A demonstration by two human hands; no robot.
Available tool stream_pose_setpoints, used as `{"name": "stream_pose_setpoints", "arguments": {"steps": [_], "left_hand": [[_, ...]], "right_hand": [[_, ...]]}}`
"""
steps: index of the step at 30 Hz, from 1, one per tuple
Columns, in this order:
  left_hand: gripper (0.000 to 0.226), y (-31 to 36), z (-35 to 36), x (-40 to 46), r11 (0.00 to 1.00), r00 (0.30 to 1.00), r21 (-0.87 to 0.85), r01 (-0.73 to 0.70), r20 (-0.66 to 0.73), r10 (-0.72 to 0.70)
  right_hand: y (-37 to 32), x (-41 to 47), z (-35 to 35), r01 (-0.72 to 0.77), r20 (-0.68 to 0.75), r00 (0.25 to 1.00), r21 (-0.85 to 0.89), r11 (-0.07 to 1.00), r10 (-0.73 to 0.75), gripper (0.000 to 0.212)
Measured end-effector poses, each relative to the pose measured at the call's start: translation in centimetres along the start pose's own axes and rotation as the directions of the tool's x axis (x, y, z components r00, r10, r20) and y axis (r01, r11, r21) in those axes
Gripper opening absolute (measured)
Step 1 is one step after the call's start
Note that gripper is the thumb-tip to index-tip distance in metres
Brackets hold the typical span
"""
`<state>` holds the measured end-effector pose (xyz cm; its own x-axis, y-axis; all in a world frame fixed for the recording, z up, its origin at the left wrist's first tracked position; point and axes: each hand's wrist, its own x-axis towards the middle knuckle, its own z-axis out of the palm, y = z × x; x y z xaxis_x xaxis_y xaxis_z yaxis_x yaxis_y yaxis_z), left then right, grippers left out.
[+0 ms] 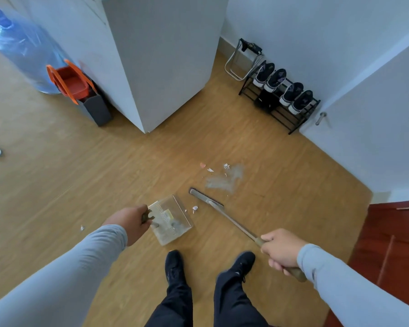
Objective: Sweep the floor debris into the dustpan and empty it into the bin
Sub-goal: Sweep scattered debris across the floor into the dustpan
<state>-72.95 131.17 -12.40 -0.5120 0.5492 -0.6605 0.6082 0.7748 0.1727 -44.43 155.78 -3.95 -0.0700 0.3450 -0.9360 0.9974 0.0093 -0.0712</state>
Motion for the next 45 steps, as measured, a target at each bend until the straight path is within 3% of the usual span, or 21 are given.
{"name": "stream_pose_setpoints", "arguments": {"steps": [7, 10, 14, 19, 23, 29, 37, 45], "left_hand": [[0.016, 0.5, 0.2, 1.0, 1.000, 1.000, 0.014, -0.002, -0.022, 0.002], [0.014, 0.8, 0.3, 1.1, 1.000, 1.000, 0.018, -0.011, -0.023, 0.011], [0.014, 0.5, 0.5, 0.9, 1.000, 1.000, 0.007, -0.002, -0.030, 0.003], [0.014, 0.6, 0.8, 0.7, 1.000, 0.999, 0.011, -0.007, -0.035, 0.007], [0.016, 0.5, 1.1, 0.7, 1.000, 0.999, 0.007, -0.001, -0.037, 0.001], [0.018, -0.1, 1.0, -0.9, 0.999, 0.999, -0.043, 0.007, -0.036, -0.009], [0.020, 5.1, -1.6, -0.1, 0.994, 0.998, -0.104, -0.016, -0.055, 0.011], [0.020, 12.4, -2.6, 4.7, 0.992, 0.999, -0.123, -0.016, -0.040, 0.011]], "right_hand": [[-2.5, 1.8, 7.0, 0.013, 0.133, 0.991, -0.002, 1.000, -0.013, 0.043], [-0.8, 0.5, 4.7, -0.060, 0.199, 0.980, 0.175, 0.983, 0.024, 0.054], [1.0, -1.4, 2.2, 0.018, 0.160, 0.986, 0.175, 0.984, -0.046, 0.060], [-0.6, 0.9, 3.9, -0.003, 0.078, 0.997, 0.191, 0.982, -0.012, 0.061], [-1.3, 2.0, 5.7, -0.056, 0.179, 0.984, 0.227, 0.972, 0.015, 0.051], [2.5, -1.6, 1.6, -0.049, 0.220, 0.975, 0.333, 0.942, -0.027, 0.052], [6.1, -3.1, -4.4, 0.019, 0.014, 1.000, 0.352, 0.936, -0.025, 0.053], [5.2, 4.1, -10.5, 0.070, -0.211, 0.977, 0.213, 0.975, -0.024, 0.053]]}}
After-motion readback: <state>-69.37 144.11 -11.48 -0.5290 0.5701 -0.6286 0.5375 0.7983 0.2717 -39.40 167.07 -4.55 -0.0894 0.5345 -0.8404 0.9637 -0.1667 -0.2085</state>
